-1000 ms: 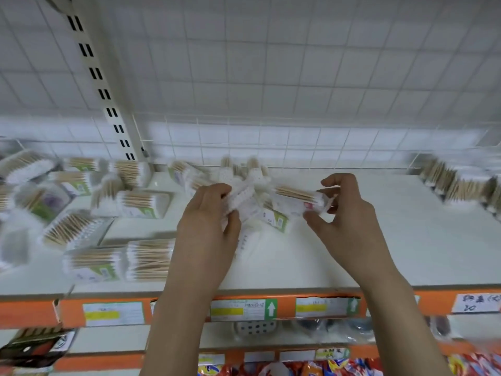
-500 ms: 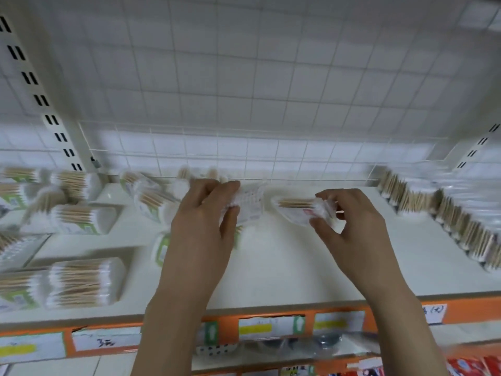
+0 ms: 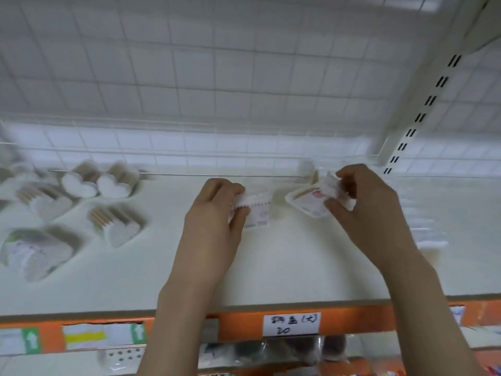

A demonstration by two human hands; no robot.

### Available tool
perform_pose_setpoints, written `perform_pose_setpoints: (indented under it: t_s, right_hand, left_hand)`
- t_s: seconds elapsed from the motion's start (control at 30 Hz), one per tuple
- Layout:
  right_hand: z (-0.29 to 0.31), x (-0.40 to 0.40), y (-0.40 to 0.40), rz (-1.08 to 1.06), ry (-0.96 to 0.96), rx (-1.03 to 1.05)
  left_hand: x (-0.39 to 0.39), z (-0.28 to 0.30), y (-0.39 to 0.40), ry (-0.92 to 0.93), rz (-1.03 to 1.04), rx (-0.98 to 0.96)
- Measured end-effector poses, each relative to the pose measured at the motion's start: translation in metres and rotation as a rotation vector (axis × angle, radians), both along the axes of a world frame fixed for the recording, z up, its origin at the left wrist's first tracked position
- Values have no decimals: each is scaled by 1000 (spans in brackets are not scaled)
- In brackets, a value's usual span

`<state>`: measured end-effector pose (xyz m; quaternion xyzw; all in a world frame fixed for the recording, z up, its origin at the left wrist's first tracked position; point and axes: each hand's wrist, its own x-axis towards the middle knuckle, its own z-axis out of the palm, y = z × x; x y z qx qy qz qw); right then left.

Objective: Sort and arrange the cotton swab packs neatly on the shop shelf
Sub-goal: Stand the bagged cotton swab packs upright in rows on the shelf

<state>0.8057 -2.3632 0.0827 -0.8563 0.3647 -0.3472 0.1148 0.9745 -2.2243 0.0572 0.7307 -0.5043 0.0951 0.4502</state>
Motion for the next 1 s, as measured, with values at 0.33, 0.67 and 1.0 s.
perform_pose_setpoints:
  t_s: [0.33,0.67,1.0]
  right_hand:
    - [8,-29,-87,78,391,-134]
    - [-17,-12,-104,160,493,-117]
    - [-18,-23,-109,151,478,-117]
  left_hand:
    - [-43,-7,-41,-24,44,64]
    - [-60,-15,-55,-112,96,178]
    - [-82,-23,-77,-175,32,226]
